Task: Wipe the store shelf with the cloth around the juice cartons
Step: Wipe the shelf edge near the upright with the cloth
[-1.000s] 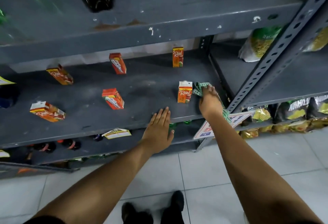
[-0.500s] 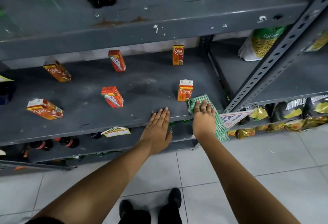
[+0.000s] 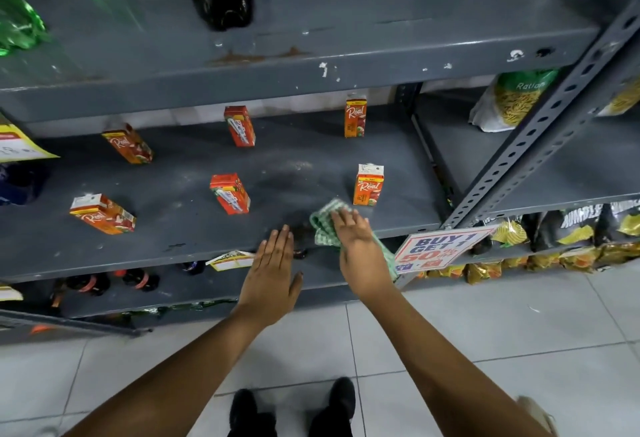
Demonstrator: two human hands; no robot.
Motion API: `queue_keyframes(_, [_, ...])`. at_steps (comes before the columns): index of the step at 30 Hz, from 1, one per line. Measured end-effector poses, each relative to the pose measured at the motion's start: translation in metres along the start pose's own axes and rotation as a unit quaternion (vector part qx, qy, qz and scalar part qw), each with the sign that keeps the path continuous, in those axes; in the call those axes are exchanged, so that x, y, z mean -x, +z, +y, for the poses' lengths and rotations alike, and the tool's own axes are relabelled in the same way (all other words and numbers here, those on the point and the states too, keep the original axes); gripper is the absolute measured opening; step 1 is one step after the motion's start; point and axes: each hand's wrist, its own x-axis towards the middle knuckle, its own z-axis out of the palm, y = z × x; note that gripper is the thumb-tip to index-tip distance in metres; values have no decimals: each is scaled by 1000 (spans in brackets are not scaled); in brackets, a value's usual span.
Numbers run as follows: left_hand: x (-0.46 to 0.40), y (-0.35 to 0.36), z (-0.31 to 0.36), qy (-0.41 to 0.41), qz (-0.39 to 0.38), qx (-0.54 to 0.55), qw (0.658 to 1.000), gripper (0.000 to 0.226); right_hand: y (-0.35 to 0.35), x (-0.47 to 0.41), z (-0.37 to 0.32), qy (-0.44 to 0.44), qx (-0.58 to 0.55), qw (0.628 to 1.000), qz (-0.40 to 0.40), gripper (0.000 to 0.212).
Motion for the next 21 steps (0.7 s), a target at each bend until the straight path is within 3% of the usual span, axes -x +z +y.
queue_keyframes(5, [11, -3, -30, -14, -29, -25, 999, 74, 35, -15, -11, 95, 83, 991, -36, 71])
queue_keyframes(13, [29, -4, -67, -3, -43, 1, 999, 77, 60, -24, -73, 14, 102, 991, -81, 71])
queue_keyframes(17, [34, -8, -82, -24, -37, -15, 999, 78, 58, -26, -109, -33, -11, 991, -126, 62])
queue_keyframes(19, [37, -11, -89, -32, -33, -19, 999, 77, 42, -27, -113, 44, -145, 983, -102, 50])
queue_keyframes(21, [39, -12, -95, -32, -34, -19, 999, 75, 26, -31, -102, 155, -197, 968, -8, 45])
